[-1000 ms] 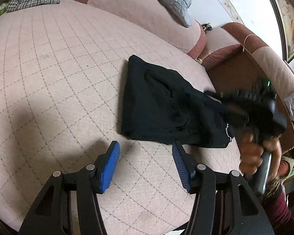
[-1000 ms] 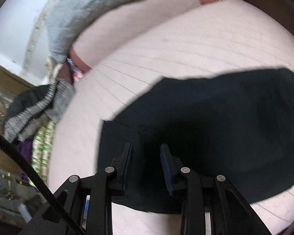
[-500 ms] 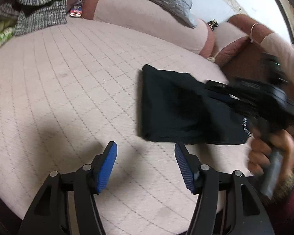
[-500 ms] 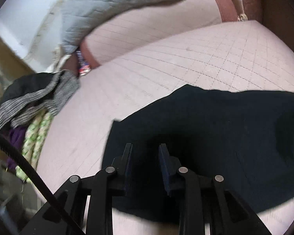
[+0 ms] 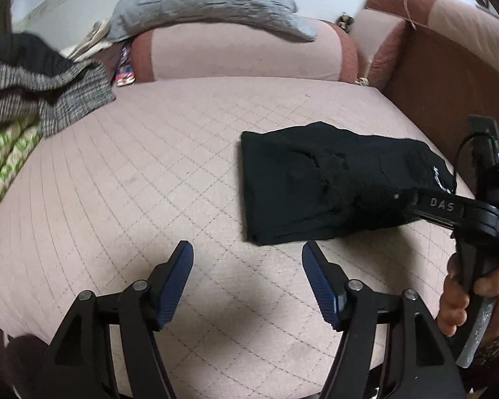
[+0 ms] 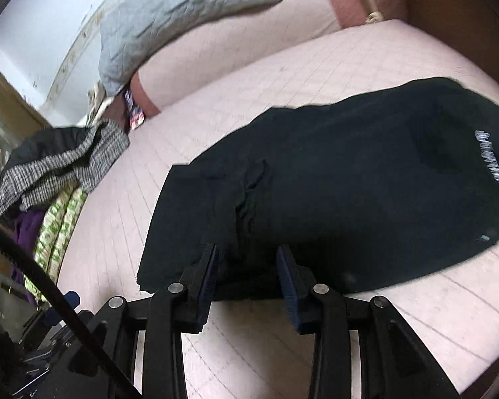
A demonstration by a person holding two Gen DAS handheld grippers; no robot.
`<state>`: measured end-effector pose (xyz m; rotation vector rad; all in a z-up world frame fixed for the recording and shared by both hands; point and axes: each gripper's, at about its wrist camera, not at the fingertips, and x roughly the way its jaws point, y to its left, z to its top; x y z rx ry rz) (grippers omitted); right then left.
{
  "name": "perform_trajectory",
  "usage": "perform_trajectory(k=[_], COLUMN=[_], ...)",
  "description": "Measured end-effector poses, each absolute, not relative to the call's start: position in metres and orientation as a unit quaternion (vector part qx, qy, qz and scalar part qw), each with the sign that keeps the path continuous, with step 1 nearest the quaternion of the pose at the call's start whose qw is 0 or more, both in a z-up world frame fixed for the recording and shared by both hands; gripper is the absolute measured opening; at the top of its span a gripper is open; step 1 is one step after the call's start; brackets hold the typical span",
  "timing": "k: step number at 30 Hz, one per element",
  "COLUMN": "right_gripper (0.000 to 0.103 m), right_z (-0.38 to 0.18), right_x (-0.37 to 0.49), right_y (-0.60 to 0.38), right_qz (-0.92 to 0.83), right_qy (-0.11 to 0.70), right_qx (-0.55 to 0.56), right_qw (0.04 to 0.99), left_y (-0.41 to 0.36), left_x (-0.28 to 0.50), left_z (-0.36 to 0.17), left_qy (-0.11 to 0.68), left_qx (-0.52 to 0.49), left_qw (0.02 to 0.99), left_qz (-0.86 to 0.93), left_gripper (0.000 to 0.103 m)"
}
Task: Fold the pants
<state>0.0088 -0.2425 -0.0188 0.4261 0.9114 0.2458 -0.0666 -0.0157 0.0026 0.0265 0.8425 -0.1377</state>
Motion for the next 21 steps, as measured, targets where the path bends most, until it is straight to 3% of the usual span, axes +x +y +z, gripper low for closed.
perform_trajectory(k=[21], right_gripper=[0.047], right_z=[-0.004], right_x=[-0.051], right_y=[-0.354], right_qz=[0.019], right_qy=[0.349], right_qx=[0.294], right_qw=[0.890], left_y=[-0.083], left_x=[-0.062], left_z=[0.012], left_qy=[0.418], left_qx=[0.111], left_qw=[0.897], left_qz=[-0.095], left_gripper=[0.067])
